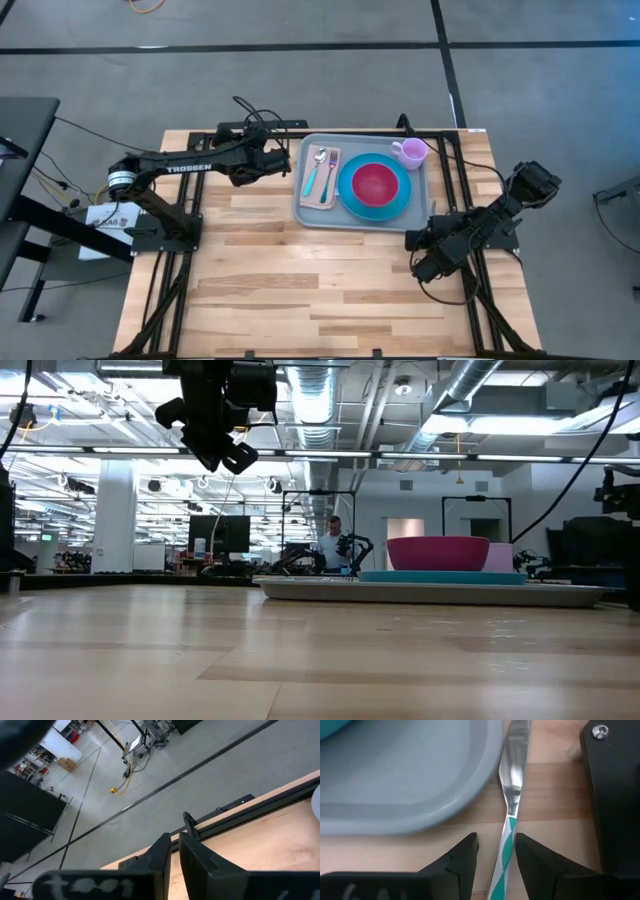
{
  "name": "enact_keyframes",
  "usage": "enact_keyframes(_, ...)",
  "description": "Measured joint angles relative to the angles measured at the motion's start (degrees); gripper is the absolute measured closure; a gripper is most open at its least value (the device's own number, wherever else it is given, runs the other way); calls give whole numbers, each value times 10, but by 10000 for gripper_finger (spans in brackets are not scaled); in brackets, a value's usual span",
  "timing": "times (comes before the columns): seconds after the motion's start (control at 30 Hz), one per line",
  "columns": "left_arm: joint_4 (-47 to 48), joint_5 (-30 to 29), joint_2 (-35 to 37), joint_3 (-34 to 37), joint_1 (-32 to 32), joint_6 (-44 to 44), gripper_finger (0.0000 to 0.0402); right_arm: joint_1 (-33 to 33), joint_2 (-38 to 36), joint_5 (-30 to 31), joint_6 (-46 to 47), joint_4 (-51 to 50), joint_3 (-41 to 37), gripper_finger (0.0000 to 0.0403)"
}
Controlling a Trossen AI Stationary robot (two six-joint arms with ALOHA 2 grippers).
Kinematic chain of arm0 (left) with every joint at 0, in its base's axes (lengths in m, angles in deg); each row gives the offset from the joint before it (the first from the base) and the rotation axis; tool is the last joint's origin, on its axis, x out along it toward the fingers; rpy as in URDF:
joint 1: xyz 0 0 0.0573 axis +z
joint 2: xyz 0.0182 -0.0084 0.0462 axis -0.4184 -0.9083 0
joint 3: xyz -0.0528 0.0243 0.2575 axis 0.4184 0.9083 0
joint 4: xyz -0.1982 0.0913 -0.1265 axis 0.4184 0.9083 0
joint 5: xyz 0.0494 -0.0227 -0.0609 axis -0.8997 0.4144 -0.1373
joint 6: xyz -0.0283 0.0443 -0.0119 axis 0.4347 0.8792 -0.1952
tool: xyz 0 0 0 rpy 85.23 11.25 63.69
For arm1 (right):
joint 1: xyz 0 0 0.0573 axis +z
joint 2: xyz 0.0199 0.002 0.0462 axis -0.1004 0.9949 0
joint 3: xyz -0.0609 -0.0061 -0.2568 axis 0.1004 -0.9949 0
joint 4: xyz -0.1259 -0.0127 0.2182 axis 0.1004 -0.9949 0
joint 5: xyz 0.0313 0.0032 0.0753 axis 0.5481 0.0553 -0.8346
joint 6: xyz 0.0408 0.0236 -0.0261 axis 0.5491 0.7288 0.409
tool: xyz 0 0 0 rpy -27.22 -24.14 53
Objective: Set up tray
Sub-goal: Put the white patterned knife on the brown napkin to the left of the blue fork
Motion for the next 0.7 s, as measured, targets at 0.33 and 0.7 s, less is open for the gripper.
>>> enact_keyframes(0.33,0,0,0,0,0,-6,372,9,2,-7,-13,8,11,308)
enact_keyframes(0.7,0,0,0,0,0,-3,372,37,3,-116,-74,20,107,379)
